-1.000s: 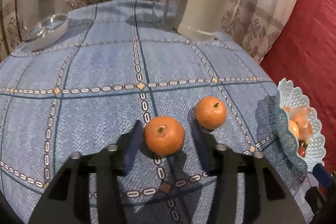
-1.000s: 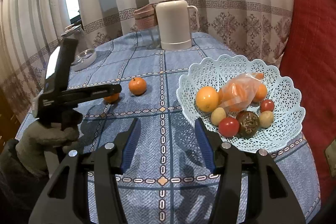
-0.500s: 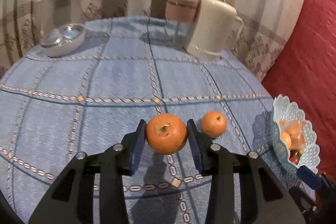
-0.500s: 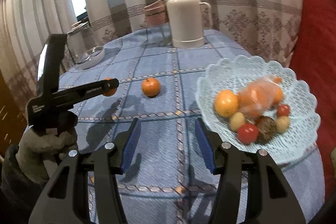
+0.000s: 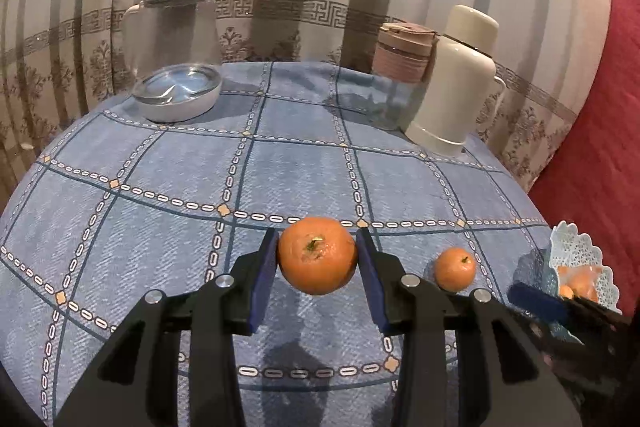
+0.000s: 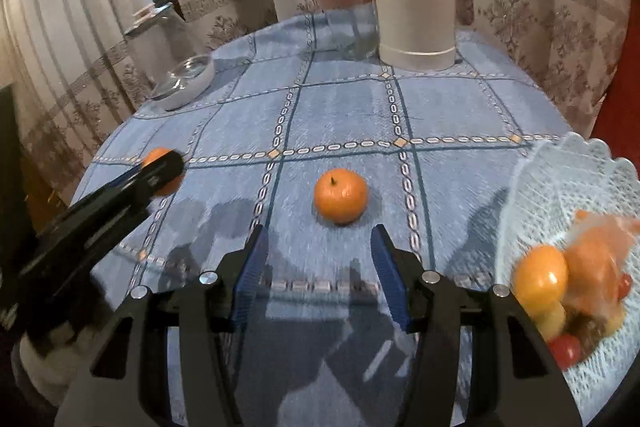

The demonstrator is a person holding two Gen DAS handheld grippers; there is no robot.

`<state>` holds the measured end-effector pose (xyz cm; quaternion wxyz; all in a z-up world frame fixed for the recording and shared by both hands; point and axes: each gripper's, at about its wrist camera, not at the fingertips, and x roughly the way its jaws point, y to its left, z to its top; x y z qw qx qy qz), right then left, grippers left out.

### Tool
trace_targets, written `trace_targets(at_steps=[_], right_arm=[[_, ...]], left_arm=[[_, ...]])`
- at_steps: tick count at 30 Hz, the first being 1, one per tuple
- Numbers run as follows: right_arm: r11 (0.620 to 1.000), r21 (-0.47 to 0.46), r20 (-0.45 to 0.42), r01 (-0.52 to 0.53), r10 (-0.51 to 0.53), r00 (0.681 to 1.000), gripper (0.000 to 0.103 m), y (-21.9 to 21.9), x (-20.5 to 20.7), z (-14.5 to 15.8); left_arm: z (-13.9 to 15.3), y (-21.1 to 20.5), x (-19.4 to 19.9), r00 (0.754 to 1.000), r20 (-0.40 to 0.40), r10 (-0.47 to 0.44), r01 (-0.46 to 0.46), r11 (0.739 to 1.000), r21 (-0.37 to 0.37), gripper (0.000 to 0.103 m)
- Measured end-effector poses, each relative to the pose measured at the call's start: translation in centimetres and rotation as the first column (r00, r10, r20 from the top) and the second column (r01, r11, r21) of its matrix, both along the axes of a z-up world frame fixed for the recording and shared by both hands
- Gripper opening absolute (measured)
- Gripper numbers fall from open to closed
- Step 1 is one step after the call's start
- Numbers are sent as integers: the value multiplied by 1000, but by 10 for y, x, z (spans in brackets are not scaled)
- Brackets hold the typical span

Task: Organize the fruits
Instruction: 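Grasp the other tangerine with the right tool while the left tool holds its tangerine, then carry the tangerine into the white basket with the right tool and release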

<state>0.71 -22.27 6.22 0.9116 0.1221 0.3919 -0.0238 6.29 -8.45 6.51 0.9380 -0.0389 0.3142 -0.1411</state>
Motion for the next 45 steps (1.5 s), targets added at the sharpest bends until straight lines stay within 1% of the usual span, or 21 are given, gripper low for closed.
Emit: trace_targets(at_steps=[6,9,12,15,18,19,20,21,23,27,35,45], right_arm=[[1000,-12,-38,14,-14,999,55,-4,34,-15],[999,-33,-40,32,-34,999,55,-6,44,-18],[999,-18,-53,48,-48,997,55,-11,51,-23],[998,-30,-66,60,-62,996,55,-13,56,-28],[998,-30,-81,59,-62,995,46,-13,57,-32],[998,-29,-80,57,-59,995,45,-12,57,-33],[998,-33,-78,53,-56,995,41,-11,56,-33],[998,-42,-77,48,-51,996,41,-9,55,-33],[997,-68,-73,41,-46,996,41,-3,51,-30],[997,-73,-53,31,-35,998,41,4,42,-23],[998,-59,-10,33,-34,999,41,10,23,-7],[998,-45,47,33,-31,998,41,17,-2,14]], left_arm=[[-1,2,1,1000,-2,9,-9,1000,-9,40],[-1,3,1,1000,-1,11,-11,1000,-14,40],[-1,5,1,1000,-2,15,-15,1000,-22,40],[-2,5,1,1000,-5,14,-14,1000,-23,40],[-2,4,1,1000,-9,12,-12,1000,-21,40],[-3,3,1,1000,-9,11,-11,1000,-20,40],[-3,3,1,1000,-9,11,-12,1000,-20,40],[-2,3,1,1000,-10,12,-12,1000,-21,40],[-3,3,1,1000,-11,12,-12,1000,-20,40],[-3,3,1,1000,-8,13,-13,1000,-21,40],[-2,2,0,1000,0,17,-17,1000,-24,40],[1,1,-5,999,27,22,-22,1000,-3,40]])
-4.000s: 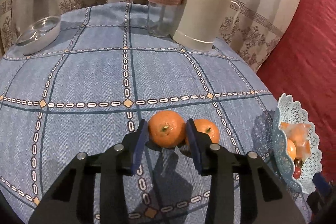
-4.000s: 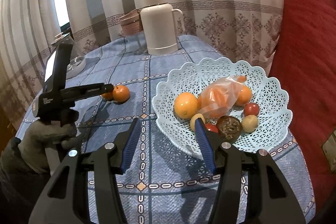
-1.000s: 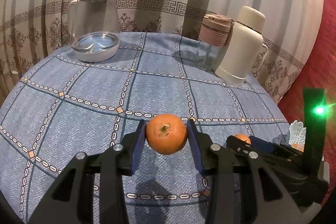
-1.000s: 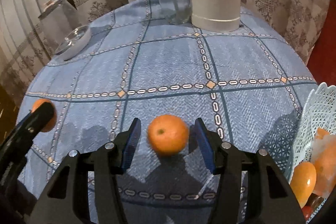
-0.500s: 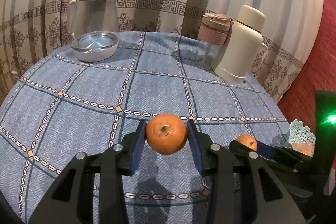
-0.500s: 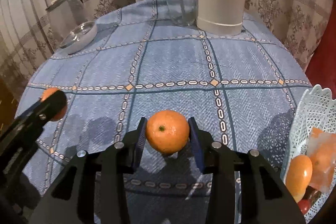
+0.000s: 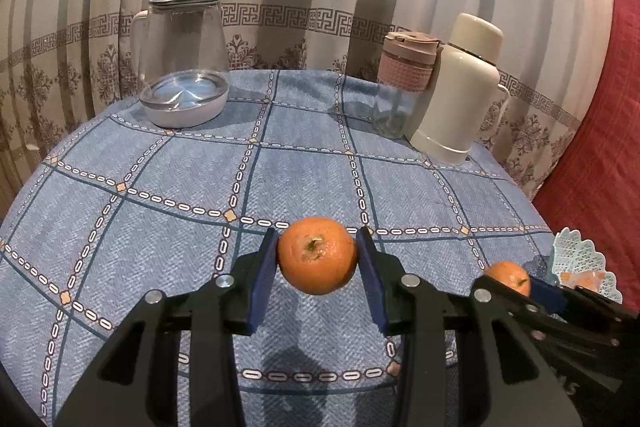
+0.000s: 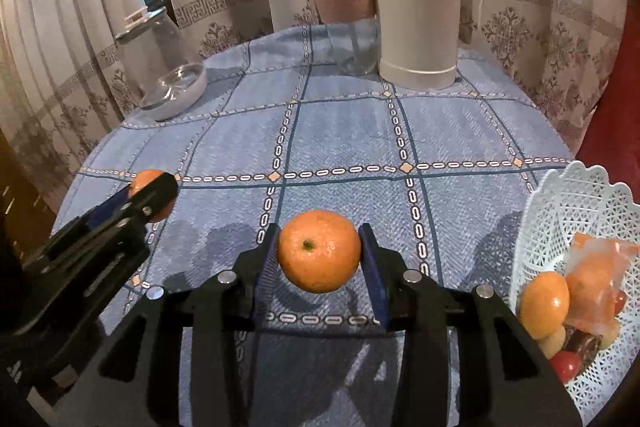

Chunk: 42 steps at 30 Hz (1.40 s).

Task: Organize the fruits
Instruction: 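Carry the tangerine into the white basket with the right tool and release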

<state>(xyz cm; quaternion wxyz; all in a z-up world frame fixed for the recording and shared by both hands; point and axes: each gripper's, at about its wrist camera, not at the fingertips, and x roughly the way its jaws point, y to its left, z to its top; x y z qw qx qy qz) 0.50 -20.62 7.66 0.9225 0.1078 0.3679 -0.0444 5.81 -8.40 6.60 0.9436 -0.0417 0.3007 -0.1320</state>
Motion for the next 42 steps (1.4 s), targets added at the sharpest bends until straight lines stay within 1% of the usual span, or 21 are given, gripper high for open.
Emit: trace_targets(at_steps=[10,18,27,35,40,42], right_arm=[[999,21,61,49,-50,997,41,-20,-40,19],[991,16,91,132,-133,987,41,-49,-77,28],[961,19,107,278,-278,955,41,-95,-128,32],[917,11,93,400,-399,912,41,-133,-170,28],[897,15,75,442,-442,894,41,-147,-186,21],[894,14,67,447,-447,892,41,-149,-188,18]], left_arm=[[0,-1,0,1000,-1,-3,3,1000,4,40],[-1,-4,-2,1000,1,-8,8,1000,12,40],[-2,-8,-3,1000,1,-15,15,1000,21,40],[-3,-11,-4,1000,-4,-23,23,999,23,40],[-4,-13,-6,1000,-3,-27,27,999,29,40],[-5,-14,-6,1000,-3,-29,29,999,32,40]])
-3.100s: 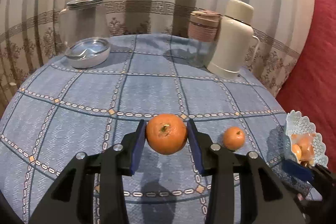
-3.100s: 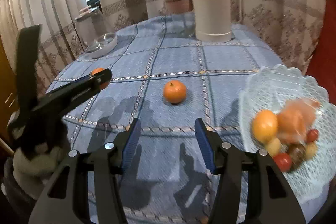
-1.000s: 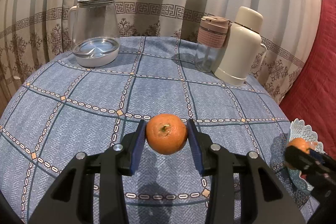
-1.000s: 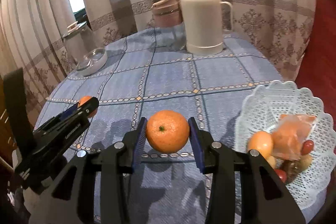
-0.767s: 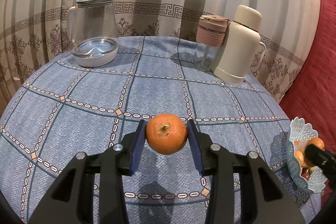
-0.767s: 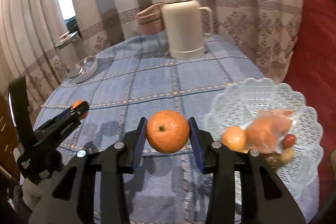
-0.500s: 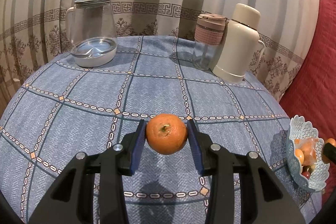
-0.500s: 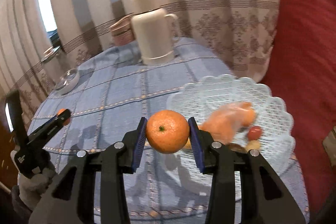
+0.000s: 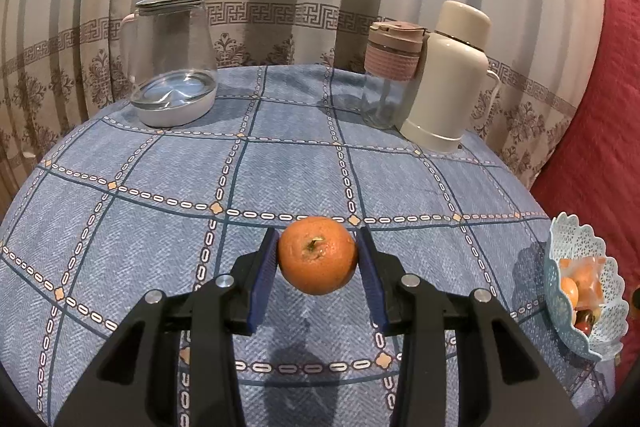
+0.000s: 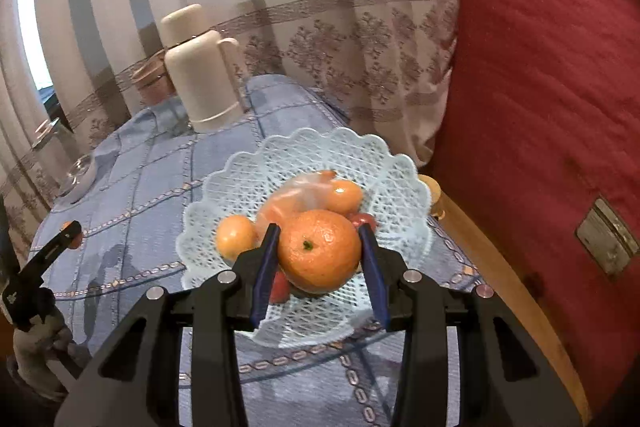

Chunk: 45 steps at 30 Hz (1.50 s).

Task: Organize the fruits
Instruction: 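Carry the tangerine into the white basket with the right tool and release, then withdraw the open right tool from the basket, then carry the held tangerine into the white basket with the left tool and release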

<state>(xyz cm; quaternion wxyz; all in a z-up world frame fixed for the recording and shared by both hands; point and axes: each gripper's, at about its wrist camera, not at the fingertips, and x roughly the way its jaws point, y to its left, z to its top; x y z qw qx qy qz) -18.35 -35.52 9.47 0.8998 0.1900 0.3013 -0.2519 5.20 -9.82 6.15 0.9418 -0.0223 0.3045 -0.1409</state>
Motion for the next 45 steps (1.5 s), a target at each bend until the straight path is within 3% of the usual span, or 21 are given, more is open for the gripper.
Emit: trace_targets(at_steps=[10,15,24,36,40,45], right_arm=[[1000,23,-23,-1,1,1000,41,0,-3,-13],[999,20,-2,30,-30,1000,49,-3,-6,-9],[999,2,11,54,-54,998,49,-2,-16,-9],[996,-48,28,77,-76,997,51,7,-24,-12],[990,-51,29,130,-129,991,62,5,-32,-17],[986,-40,41,160,-158,987,64,-3,-41,-20]], left_arm=[[-1,-2,-3,1000,3,-8,8,1000,9,40],[-1,-3,-3,1000,4,-9,9,1000,9,40],[0,-8,-8,1000,10,-28,28,1000,13,40],[1,-35,-29,984,-23,-175,174,984,-23,40],[1,-52,-39,971,-37,-237,236,971,-24,40],[1,-71,-48,954,-57,-293,291,956,-35,40]])
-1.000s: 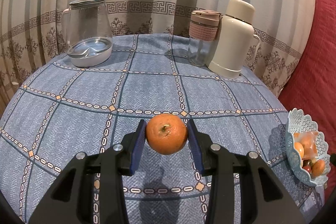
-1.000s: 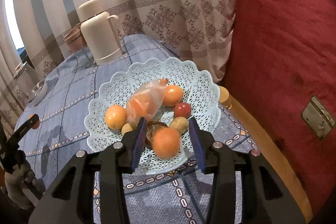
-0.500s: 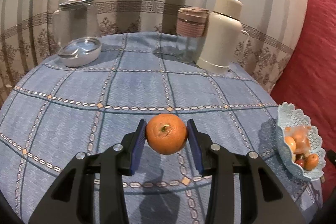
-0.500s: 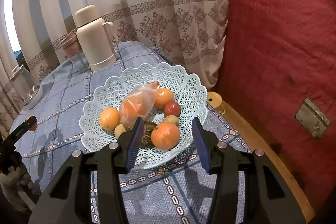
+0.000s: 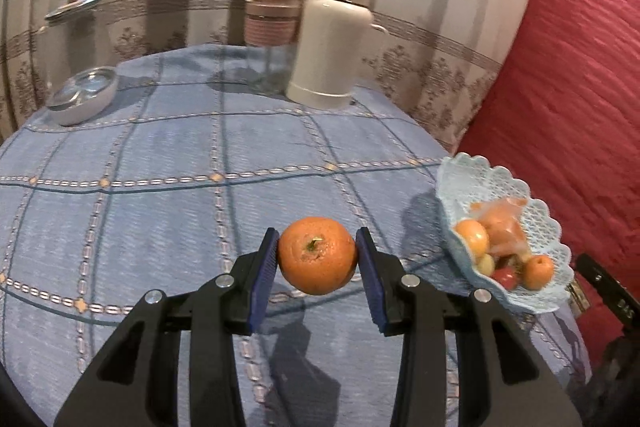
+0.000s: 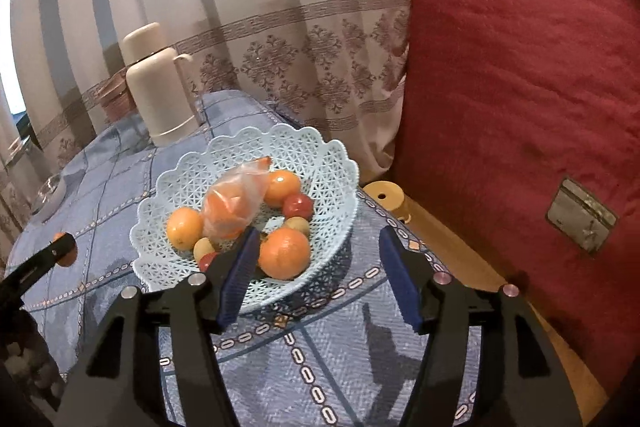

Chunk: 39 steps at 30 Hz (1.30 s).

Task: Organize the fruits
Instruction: 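Carry the held tangerine into the white basket with the left tool and release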

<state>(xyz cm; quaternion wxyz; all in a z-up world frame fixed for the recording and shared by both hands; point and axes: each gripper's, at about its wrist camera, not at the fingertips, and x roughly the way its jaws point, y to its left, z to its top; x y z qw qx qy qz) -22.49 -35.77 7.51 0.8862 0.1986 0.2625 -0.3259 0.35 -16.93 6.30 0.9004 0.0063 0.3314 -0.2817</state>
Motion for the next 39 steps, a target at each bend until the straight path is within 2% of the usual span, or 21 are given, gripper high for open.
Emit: trace_targets(at_steps=[4,7,10,15,22,29,39], right_arm=[[1000,-1,1,9,-9,1000,64,-4,-3,-2],[998,-39,15,39,-38,999,65,-1,-8,-2],[996,-64,46,56,-53,998,71,3,-13,0],[995,-88,59,38,-33,998,71,5,-14,2],[998,-41,76,50,-47,996,72,-4,-17,-3],[998,-35,96,51,-48,994,72,-6,-21,0],[1000,-17,88,25,-24,996,73,-7,-18,-1]], left_arm=[[2,-19,-12,999,17,-47,47,999,13,40],[4,-34,-18,996,27,-81,80,997,23,40],[8,-48,-21,993,39,-108,107,994,36,40],[13,-73,-19,988,59,-144,142,989,47,40],[15,-110,-5,980,80,-184,178,981,74,40],[10,-141,2,972,89,-219,209,972,103,40],[0,-164,10,968,74,-239,228,965,126,40]])
